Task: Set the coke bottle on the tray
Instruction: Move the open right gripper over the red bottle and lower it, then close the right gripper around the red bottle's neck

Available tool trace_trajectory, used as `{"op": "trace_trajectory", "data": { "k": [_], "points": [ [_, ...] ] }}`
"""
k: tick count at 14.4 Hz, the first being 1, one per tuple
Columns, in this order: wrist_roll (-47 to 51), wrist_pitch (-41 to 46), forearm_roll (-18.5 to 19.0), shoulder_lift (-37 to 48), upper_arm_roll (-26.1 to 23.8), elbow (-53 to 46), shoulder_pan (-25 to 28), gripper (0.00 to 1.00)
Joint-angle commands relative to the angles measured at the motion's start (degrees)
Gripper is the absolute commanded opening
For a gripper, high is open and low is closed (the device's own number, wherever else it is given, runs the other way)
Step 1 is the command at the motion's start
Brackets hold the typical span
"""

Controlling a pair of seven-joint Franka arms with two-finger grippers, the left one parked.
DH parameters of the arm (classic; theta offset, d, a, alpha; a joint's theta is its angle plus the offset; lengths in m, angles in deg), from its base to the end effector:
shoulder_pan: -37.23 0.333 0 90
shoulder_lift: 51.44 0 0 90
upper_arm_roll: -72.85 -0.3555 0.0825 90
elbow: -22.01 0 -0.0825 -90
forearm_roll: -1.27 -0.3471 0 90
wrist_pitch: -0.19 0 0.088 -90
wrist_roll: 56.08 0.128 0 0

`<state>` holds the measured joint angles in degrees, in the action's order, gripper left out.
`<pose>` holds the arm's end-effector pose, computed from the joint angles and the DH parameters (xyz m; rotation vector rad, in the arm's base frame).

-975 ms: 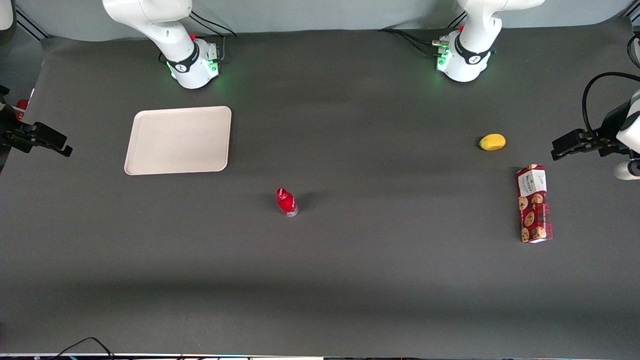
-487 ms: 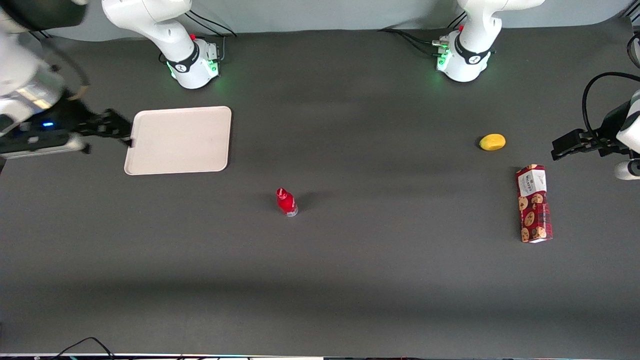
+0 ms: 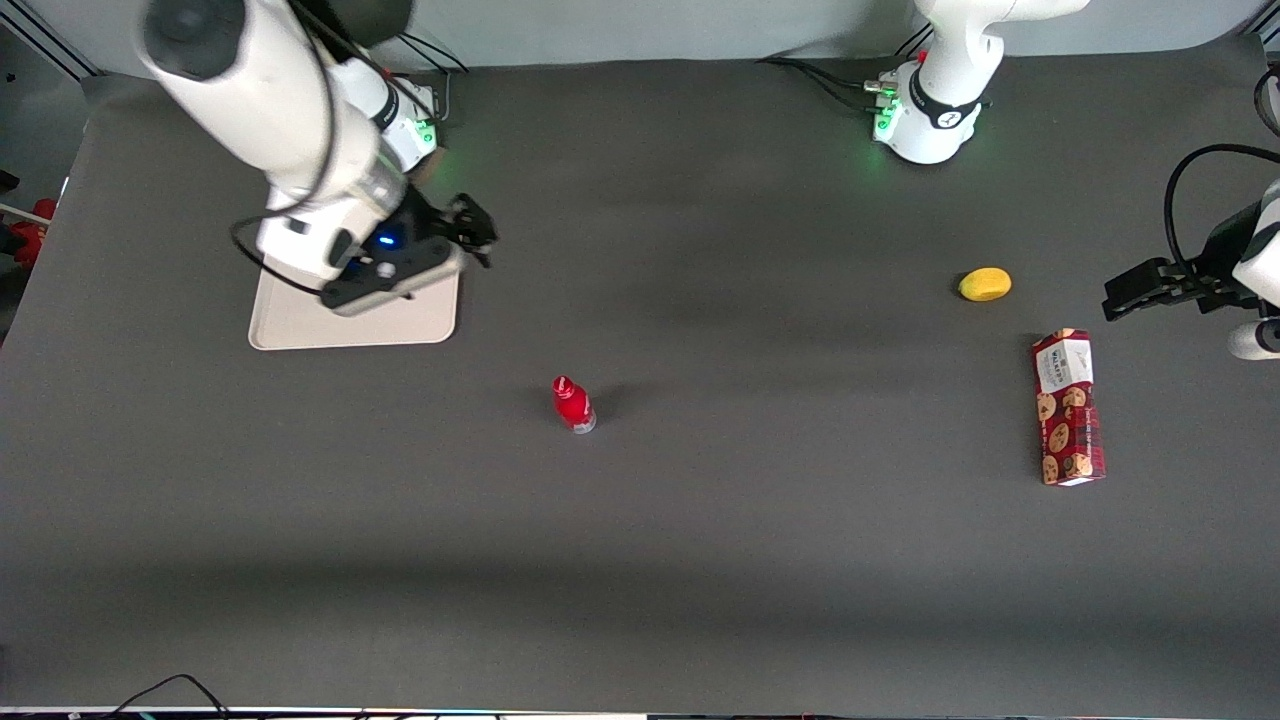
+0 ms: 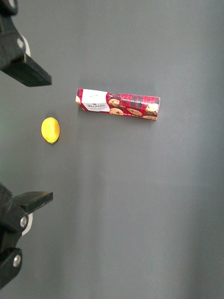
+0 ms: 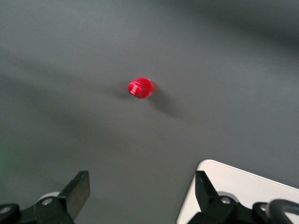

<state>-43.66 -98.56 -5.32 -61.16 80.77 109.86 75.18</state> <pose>0.4979 0.3108 0.5807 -3.0163 -0.4456 0.0184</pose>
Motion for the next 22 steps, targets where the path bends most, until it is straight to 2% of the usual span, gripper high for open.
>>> {"op": "trace_trajectory", "data": {
  "k": [1,5,11,16,22],
  "points": [
    [6.6,-4.8,-1.3,-8.5,1.0,-4.2,2.3,1.00],
    [6.4,-8.4,-1.2,-15.7,0.9,-3.7,2.3,1.00],
    [6.5,-13.2,-1.7,-20.7,1.0,-3.6,2.4,1.00],
    [6.4,-19.4,-1.7,-22.1,0.8,0.5,3.2,1.00],
    [6.6,-21.5,-1.6,-24.3,0.8,0.7,3.6,1.00]
  ]
}}
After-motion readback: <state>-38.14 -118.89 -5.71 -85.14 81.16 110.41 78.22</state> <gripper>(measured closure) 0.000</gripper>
